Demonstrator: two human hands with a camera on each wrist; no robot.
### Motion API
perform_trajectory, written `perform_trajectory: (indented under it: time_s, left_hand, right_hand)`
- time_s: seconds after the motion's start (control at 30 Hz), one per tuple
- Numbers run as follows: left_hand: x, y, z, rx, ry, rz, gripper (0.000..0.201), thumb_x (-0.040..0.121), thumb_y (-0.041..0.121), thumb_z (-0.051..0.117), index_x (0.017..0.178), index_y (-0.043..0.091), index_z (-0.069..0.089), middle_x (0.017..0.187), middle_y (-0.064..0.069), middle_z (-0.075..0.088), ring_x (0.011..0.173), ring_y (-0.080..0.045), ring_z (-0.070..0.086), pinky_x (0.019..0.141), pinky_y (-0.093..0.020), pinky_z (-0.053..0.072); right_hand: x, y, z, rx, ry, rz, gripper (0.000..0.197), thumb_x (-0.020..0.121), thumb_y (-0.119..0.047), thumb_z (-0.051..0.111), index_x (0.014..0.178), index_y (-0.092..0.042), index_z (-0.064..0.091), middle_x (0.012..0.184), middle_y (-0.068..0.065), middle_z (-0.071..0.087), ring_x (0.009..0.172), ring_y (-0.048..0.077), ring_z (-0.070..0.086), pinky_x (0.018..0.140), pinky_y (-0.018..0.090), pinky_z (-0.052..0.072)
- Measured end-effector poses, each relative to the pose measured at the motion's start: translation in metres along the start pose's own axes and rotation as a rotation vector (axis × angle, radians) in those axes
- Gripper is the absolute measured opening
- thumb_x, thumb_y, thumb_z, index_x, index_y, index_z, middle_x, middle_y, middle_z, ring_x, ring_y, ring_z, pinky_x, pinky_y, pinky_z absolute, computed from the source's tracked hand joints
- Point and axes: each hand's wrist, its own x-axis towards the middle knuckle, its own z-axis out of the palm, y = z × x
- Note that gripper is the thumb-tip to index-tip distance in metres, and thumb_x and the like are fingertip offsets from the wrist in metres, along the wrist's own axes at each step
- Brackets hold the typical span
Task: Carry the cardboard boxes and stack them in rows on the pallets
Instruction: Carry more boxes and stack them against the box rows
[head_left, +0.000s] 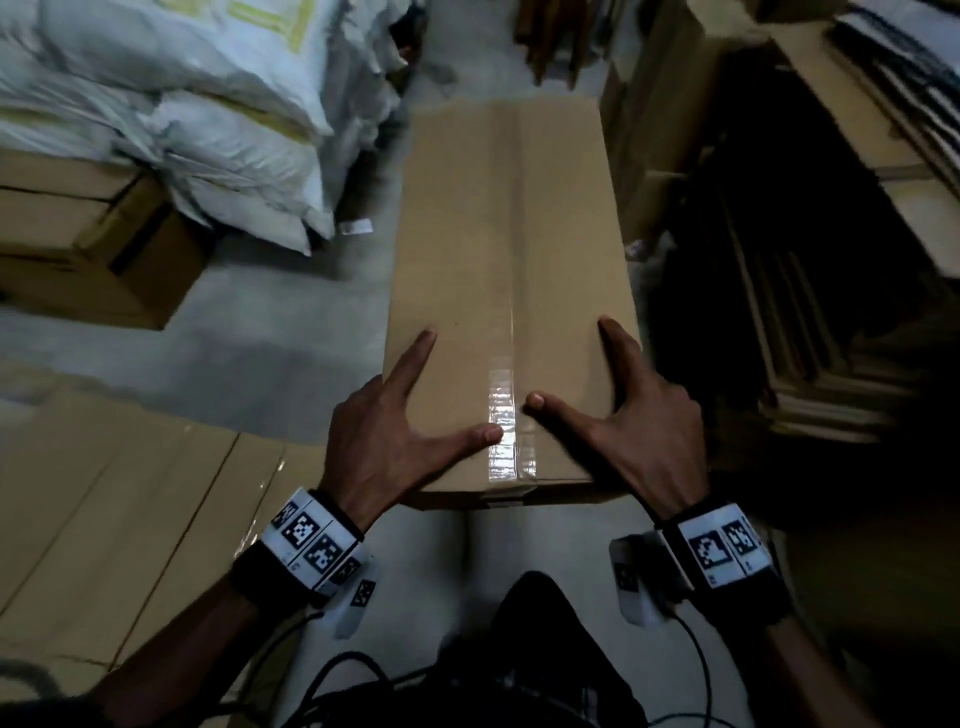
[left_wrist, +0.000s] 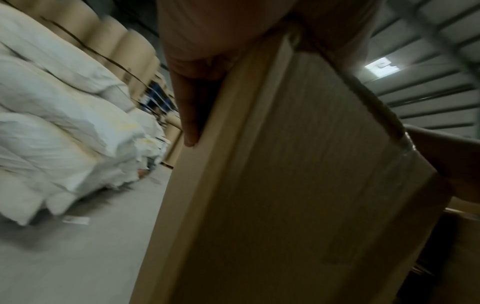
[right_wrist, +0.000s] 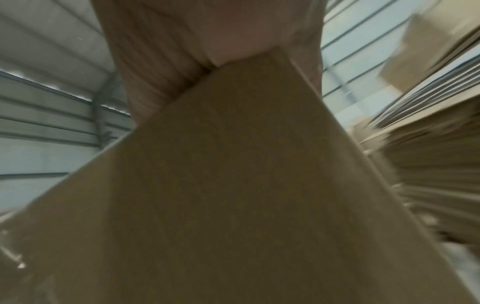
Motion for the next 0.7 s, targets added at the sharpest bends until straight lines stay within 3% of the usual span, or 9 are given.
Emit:
perform_trajectory:
  time_s: [0.27, 0.5, 0.7]
  left_hand:
    - [0.179, -0.025, -0.014, -0.035, 0.169, -0.160, 0.121, 0.053, 0.100, 0.059, 0.155, 0.058, 0.012, 0.137, -0.002, 0.064, 0.118, -0.023, 0.064, 0.101, -0.034, 0.049]
    - [0.332, -0.046, -0.065, -0.046, 0.330, -0.337, 0.113, 0.061, 0.102, 0.049, 0.157, 0.057, 0.010, 0.138, -0.004, 0.064, 0.119, -0.025, 0.064, 0.103, -0.035, 0.051]
    - [0.415, -0.087, -0.108, -0.061, 0.519, -0.530, 0.106, 0.064, 0.099, 0.051, 0.156, 0.055, 0.019, 0.140, -0.003, 0.062, 0.126, -0.026, 0.061, 0.109, -0.039, 0.049]
  right_hand:
    - [0.231, -0.066, 0.055, -0.022, -0.094, -0.259, 0.115, 0.061, -0.104, 0.049, 0.157, -0.048, 0.019, 0.117, 0.008, 0.070, 0.108, 0.030, 0.066, 0.097, 0.040, 0.052]
    - [0.430, -0.178, 0.092, -0.012, -0.204, -0.528, 0.115, 0.062, -0.106, 0.040, 0.158, -0.044, 0.021, 0.107, 0.009, 0.071, 0.099, 0.031, 0.067, 0.091, 0.040, 0.054]
    - [0.541, -0.286, 0.149, 0.007, -0.358, -0.723, 0.110, 0.067, -0.101, 0.047, 0.157, -0.045, 0.019, 0.125, 0.011, 0.069, 0.115, 0.034, 0.064, 0.100, 0.043, 0.050]
